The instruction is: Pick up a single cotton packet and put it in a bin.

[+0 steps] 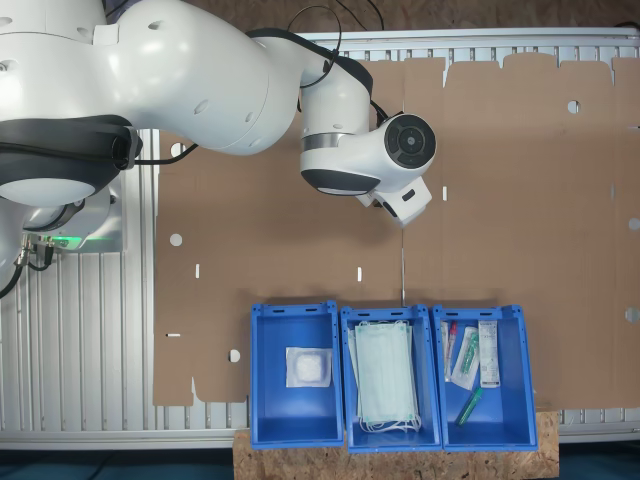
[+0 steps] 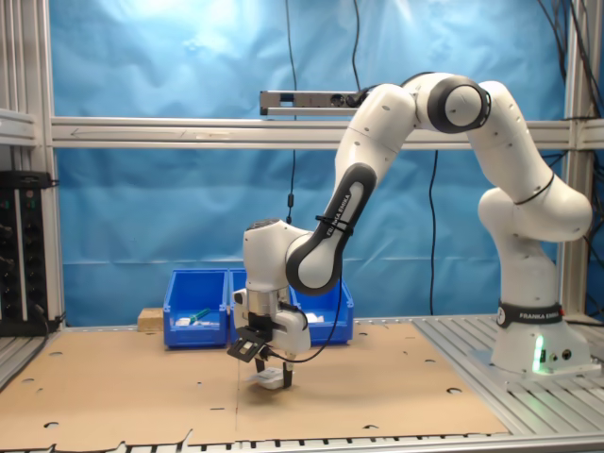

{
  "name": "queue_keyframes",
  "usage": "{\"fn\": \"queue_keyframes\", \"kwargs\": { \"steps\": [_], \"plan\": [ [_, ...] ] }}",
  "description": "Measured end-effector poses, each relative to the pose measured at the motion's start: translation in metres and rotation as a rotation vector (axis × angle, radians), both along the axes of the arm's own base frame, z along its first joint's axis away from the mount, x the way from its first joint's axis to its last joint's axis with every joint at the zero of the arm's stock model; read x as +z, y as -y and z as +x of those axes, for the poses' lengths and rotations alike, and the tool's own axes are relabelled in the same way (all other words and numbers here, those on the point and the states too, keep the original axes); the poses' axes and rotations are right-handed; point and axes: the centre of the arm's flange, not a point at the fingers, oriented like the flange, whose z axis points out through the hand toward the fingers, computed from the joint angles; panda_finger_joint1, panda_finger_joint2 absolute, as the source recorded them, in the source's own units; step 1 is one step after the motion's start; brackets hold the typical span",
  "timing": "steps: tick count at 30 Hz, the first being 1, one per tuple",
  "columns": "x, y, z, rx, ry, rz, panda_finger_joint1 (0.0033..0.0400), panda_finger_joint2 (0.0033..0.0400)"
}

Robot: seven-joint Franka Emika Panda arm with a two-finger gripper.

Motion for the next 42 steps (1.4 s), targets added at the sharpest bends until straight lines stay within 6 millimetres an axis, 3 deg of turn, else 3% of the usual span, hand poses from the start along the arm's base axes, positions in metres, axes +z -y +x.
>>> {"fn": "queue_keyframes", "kwargs": {
  "steps": [15, 16, 20, 21, 26, 27, 32, 33, 42],
  "plan": [
    [0.0000, 0.0000, 0.0000, 0.000, 0.000, 0.000, 0.0400, 0.0400],
    [0.0000, 0.0000, 0.0000, 0.000, 0.000, 0.000, 0.0257, 0.0257],
    [0.0000, 0.0000, 0.0000, 0.000, 0.000, 0.000, 0.0257, 0.0257],
    [0.0000, 0.0000, 0.0000, 0.000, 0.000, 0.000, 0.0166, 0.0166],
    [0.0000, 0.0000, 0.0000, 0.000, 0.000, 0.000, 0.0166, 0.0166],
    [0.0000, 0.0000, 0.0000, 0.000, 0.000, 0.000, 0.0078, 0.0078],
    [0.0000, 0.0000, 0.0000, 0.000, 0.000, 0.000, 0.0078, 0.0078],
    [0.0000, 0.0000, 0.0000, 0.000, 0.000, 0.000, 0.0049, 0.0049],
    [0.0000, 0.0000, 0.0000, 0.000, 0.000, 0.000, 0.0049, 0.0049]
  ]
}}
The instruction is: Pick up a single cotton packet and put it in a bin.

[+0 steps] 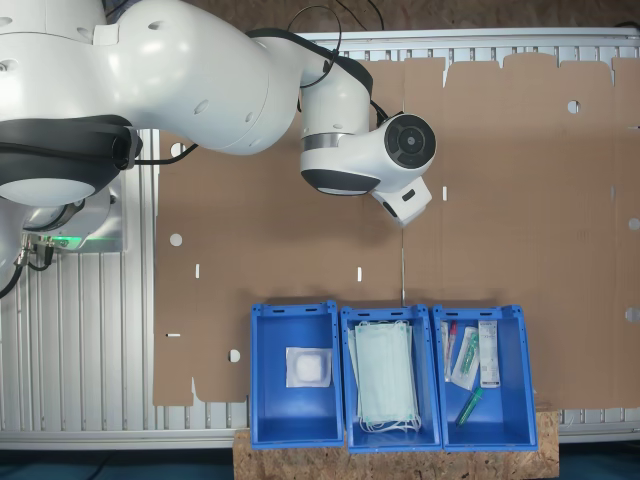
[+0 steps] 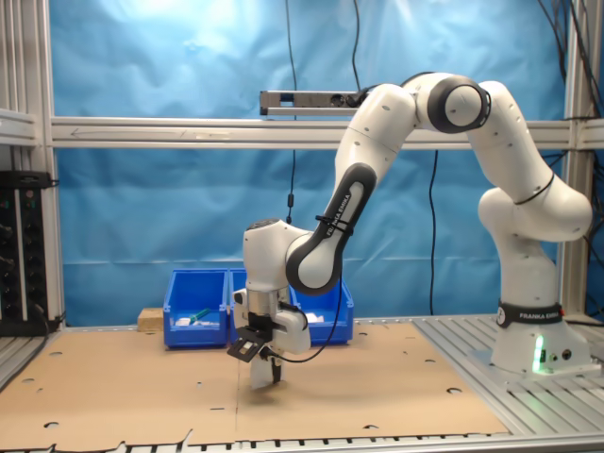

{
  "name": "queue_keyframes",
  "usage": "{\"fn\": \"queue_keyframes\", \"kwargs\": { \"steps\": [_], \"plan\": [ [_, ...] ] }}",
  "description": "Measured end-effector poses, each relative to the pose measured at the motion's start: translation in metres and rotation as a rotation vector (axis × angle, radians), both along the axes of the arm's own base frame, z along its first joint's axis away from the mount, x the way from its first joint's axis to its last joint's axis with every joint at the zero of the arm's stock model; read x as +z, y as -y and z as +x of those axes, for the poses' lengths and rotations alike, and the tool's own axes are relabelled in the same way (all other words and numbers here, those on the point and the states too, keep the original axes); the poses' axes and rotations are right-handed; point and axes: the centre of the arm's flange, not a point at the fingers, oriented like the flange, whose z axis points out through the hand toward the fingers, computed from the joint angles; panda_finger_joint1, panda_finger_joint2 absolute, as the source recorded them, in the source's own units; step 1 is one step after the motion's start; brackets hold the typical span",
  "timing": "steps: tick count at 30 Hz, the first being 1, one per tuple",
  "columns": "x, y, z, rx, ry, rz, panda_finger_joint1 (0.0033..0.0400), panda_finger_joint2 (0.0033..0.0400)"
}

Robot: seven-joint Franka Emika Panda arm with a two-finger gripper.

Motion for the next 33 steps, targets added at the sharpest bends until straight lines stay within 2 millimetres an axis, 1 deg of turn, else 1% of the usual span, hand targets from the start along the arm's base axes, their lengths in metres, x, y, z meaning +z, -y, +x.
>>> {"fn": "queue_keyframes", "kwargs": {
  "steps": [26, 30, 33],
  "plan": [
    [0.000, 0.000, 0.000, 0.000, 0.001, 0.000, 0.0051, 0.0051],
    [0.004, 0.000, 0.001, 0.000, 0.007, 0.003, 0.0051, 0.0051],
    [0.011, -0.001, 0.003, 0.000, 0.018, 0.007, 0.0052, 0.0052]
  ]
}}
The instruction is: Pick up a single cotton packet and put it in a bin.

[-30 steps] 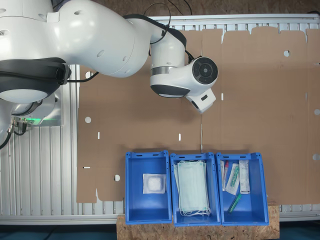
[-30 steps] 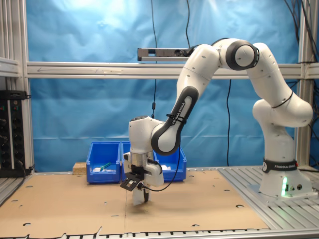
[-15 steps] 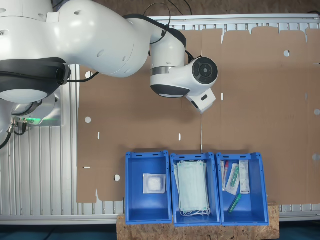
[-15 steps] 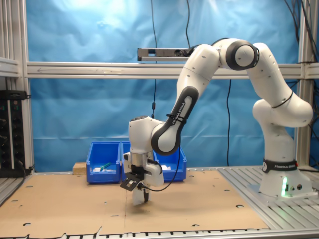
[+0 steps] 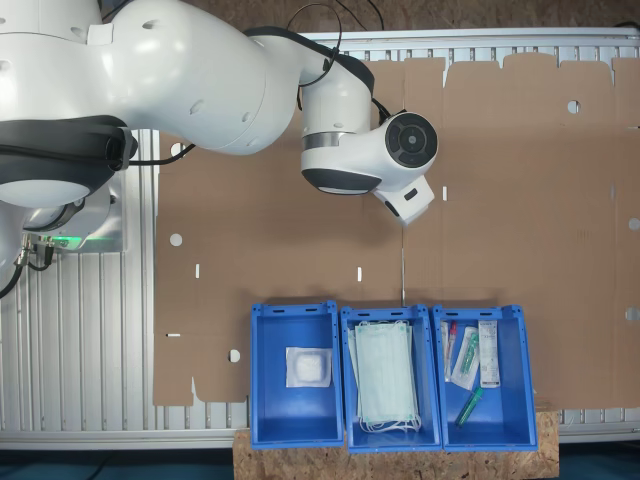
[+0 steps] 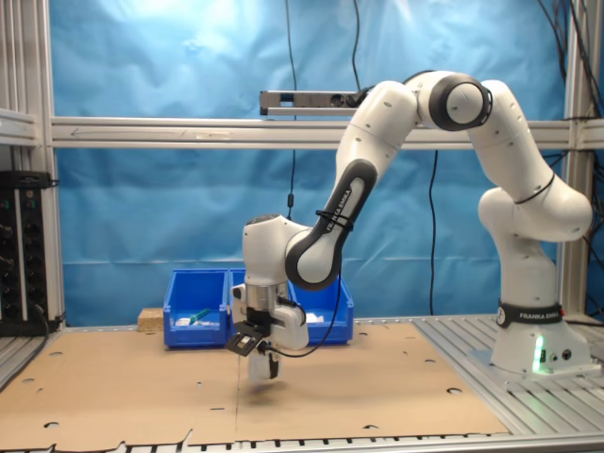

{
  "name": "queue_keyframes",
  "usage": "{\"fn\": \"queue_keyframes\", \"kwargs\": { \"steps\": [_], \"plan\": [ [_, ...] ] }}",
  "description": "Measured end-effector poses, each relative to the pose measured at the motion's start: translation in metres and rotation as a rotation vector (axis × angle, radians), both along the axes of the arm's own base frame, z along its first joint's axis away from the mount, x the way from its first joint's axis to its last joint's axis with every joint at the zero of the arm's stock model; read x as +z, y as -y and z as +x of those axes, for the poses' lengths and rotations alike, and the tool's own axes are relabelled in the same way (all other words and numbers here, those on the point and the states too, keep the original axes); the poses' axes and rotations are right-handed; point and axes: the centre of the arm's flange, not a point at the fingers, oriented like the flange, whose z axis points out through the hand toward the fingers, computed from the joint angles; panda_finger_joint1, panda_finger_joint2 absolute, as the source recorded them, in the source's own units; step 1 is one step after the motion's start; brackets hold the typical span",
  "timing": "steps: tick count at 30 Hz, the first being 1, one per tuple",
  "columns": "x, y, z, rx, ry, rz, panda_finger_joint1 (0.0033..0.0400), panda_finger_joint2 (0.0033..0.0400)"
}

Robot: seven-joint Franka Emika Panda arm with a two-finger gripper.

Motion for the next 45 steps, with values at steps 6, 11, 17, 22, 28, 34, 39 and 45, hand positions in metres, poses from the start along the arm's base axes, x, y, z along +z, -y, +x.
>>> {"fn": "queue_keyframes", "kwargs": {
  "steps": [6, 11, 17, 22, 28, 34, 39, 45],
  "plan": [
    [0.028, -0.003, 0.006, 0.001, 0.046, 0.018, 0.0052, 0.0052],
    [0.062, -0.003, 0.009, 0.012, 0.094, 0.030, 0.0052, 0.0052],
    [0.106, 0.009, 0.002, 0.038, 0.133, 0.020, 0.0052, 0.0052],
    [0.140, 0.032, -0.009, 0.046, 0.147, -0.002, 0.0052, 0.0052],
    [0.174, 0.072, -0.023, 0.040, 0.157, -0.044, 0.0053, 0.0053],
    [0.198, 0.120, -0.043, 0.028, 0.161, -0.102, 0.0053, 0.0053],
    [0.210, 0.156, -0.064, 0.014, 0.153, -0.140, 0.0053, 0.0053],
    [0.215, 0.189, -0.091, -0.003, 0.139, -0.165, 0.0053, 0.0053]
  ]
}}
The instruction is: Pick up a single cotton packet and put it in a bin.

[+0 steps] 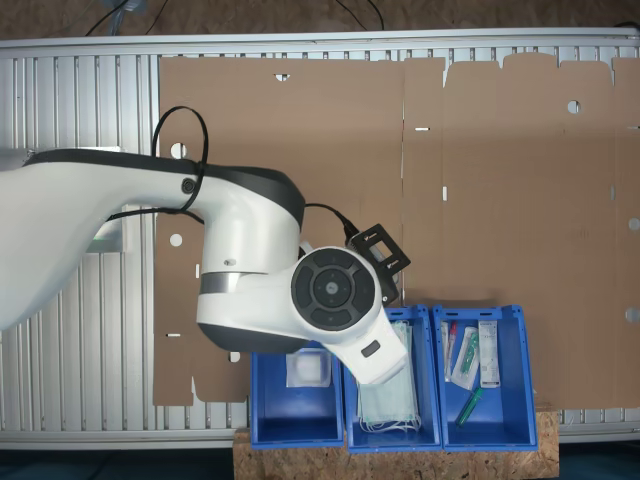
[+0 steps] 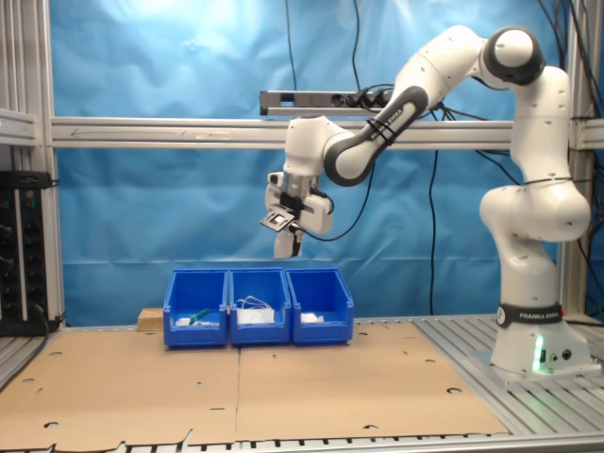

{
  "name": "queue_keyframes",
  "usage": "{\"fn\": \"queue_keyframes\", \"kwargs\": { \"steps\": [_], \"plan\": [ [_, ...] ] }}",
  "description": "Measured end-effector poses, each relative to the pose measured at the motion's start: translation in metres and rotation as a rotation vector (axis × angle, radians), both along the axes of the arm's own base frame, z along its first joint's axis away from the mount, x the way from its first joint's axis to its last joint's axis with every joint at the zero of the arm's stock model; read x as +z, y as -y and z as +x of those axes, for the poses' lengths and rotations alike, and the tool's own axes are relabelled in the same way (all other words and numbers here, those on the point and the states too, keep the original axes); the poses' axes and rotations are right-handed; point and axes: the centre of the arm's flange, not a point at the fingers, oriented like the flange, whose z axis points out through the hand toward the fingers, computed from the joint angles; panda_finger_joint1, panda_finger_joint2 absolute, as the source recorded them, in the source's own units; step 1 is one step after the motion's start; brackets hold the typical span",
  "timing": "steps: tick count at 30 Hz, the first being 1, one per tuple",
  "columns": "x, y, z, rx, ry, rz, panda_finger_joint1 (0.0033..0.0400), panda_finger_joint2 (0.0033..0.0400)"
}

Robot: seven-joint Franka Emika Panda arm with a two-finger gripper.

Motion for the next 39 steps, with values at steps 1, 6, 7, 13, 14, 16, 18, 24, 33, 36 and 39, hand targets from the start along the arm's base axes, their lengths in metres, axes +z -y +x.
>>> {"fn": "queue_keyframes", "kwargs": {
  "steps": [1, 6, 7, 13, 14, 16, 18, 24, 33, 36, 39],
  "plan": [
    [0.000, 0.005, -0.004, -0.004, -0.002, -0.002, 0.0053, 0.0053],
    [-0.002, 0.028, -0.025, -0.033, -0.017, -0.004, 0.0053, 0.0053],
    [-0.004, 0.037, -0.032, -0.047, -0.023, -0.005, 0.0053, 0.0053],
    [-0.009, 0.059, -0.049, -0.083, -0.041, -0.005, 0.0053, 0.0053],
    [-0.010, 0.062, -0.051, -0.088, -0.045, -0.005, 0.0053, 0.0053],
    [-0.011, 0.064, -0.053, -0.092, -0.048, -0.006, 0.0053, 0.0053],
    [-0.012, 0.069, -0.057, -0.100, -0.053, -0.006, 0.0053, 0.0053],
    [-0.013, 0.078, -0.063, -0.115, -0.060, -0.010, 0.0053, 0.0053],
    [-0.013, 0.082, -0.065, -0.120, -0.061, -0.012, 0.0053, 0.0053],
    [-0.013, 0.082, -0.065, -0.120, -0.061, -0.012, 0.0053, 0.0053],
    [-0.013, 0.082, -0.065, -0.119, -0.061, -0.012, 0.0053, 0.0053]
  ]
}}
